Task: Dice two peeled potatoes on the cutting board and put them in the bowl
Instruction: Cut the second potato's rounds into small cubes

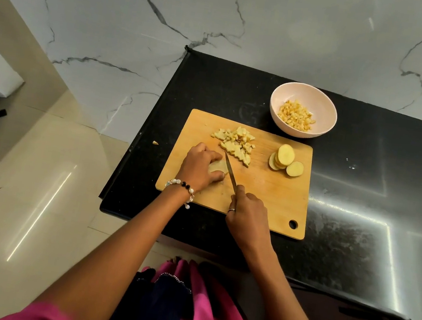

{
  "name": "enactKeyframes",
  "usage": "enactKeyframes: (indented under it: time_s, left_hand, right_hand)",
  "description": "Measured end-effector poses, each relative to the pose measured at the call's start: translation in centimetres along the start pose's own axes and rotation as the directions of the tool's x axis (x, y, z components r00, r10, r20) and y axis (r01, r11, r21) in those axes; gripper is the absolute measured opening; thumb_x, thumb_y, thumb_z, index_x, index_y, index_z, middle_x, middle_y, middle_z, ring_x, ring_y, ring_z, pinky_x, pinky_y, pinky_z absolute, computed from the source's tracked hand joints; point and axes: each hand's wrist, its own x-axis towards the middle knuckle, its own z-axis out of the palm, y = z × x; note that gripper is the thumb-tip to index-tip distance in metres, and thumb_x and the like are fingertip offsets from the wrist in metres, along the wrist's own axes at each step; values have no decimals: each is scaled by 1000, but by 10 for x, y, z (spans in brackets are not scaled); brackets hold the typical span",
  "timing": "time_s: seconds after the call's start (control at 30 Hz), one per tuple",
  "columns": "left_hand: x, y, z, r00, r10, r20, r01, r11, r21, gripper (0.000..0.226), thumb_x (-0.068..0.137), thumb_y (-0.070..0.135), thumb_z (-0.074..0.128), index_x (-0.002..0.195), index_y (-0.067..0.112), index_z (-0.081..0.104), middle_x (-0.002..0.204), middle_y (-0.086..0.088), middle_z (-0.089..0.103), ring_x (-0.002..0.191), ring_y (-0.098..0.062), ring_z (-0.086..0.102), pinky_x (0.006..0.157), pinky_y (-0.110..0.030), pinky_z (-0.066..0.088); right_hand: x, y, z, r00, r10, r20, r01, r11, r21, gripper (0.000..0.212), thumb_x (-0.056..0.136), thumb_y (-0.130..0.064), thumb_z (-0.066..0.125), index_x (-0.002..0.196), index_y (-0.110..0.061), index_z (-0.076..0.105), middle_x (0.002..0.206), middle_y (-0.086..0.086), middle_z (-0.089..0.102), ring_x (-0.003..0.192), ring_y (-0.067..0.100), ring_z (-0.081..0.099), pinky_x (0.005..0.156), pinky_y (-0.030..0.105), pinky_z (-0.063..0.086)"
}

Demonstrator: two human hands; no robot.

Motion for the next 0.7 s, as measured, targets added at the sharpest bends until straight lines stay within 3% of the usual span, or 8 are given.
enactKeyframes:
  time_s: [0.13,0.23,0.43,0.7]
  left_hand:
    - [-1,2,0,999,0,-42,-2,999,-33,49,71,30,81,116,17,67,104,-3,56,92,-17,55,85,-28,48]
    - [-2,2,1,998,-5,-67,1,999,-47,49,70,30,81,115,16,68,102,-3,57,87,-14,54,83,-25,46]
    - [-6,-1,5,994,-6,-106,-7,993,-117,47,70,28,81,113,15,69,100,-4,55,88,-17,53,83,-31,48]
    - [-13,-5,4,993,9,-115,-30,983,-178,49,71,27,81,116,13,67,98,1,50,83,-10,48,78,-23,47]
  right_hand:
    - [9,-6,4,1000,-4,17,5,998,-66,46,93,-8,37,138,0,33,108,20,57,89,38,57,69,39,42]
    - [18,-10,8,1000,-26,9,27,989,-142,45,94,-5,34,138,2,31,110,21,56,88,38,58,64,35,35]
    - [-12,0,6,998,-18,54,29,977,-209,53,95,-8,32,146,-1,19,122,18,52,93,36,57,66,33,31]
    - [7,1,0,999,24,35,-16,981,-192,52,97,-11,31,147,-4,19,124,18,51,99,37,57,73,37,43]
